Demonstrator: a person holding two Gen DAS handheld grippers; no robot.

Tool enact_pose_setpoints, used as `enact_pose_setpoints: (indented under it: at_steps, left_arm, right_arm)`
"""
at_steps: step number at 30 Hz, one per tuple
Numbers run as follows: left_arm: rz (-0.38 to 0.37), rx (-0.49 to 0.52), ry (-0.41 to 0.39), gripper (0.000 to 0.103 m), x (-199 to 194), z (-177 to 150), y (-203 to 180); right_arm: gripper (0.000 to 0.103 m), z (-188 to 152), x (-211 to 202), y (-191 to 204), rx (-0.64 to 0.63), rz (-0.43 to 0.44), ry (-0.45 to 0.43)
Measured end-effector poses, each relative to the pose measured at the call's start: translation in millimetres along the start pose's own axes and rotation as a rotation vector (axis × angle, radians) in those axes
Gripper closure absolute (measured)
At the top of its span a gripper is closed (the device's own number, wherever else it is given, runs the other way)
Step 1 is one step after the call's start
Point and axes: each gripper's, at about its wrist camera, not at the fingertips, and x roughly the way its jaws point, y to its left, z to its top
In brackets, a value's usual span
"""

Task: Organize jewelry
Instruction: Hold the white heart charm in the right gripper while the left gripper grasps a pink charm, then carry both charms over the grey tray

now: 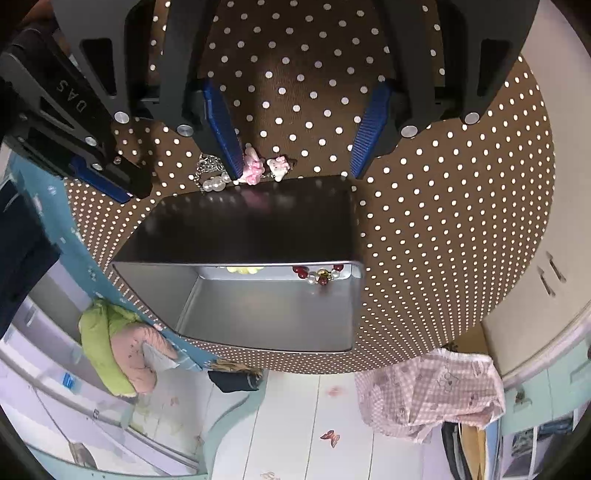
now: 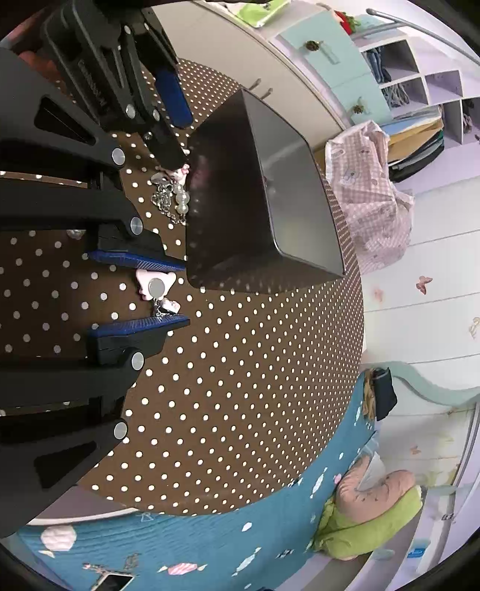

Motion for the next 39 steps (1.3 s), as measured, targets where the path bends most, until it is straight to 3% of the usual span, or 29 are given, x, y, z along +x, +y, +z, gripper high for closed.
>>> enact_pose_setpoints:
  at_steps: [3,6,9,22,39]
  left_arm:
    - [-0.015,0.003,-0.001,0.061,1,4,-6]
    - [-0.086,-0.003,0.003,0.086,2,5,-8]
    - [-0.058,0.022,-0.01,0.093,1,3,-12]
    - [-0.059,-0.033,-0.055,0.093,-22,3,3]
    - [-0.04,-0.058,-0.165,0.093,-61,23,15]
  right_arm:
    - [0.078,1,1,0,-0.005,-0.001,-0.001]
    - [0.078,2,3,0,-0.008,0.003,0.001]
    - [0.078,4,4,0,-0.005,0.004,0.003]
    - [0.078,2,-3,-2,0.002,0.005,-0.013]
    - [0.078,34,-49,22,-0.056,0.012,-0.141]
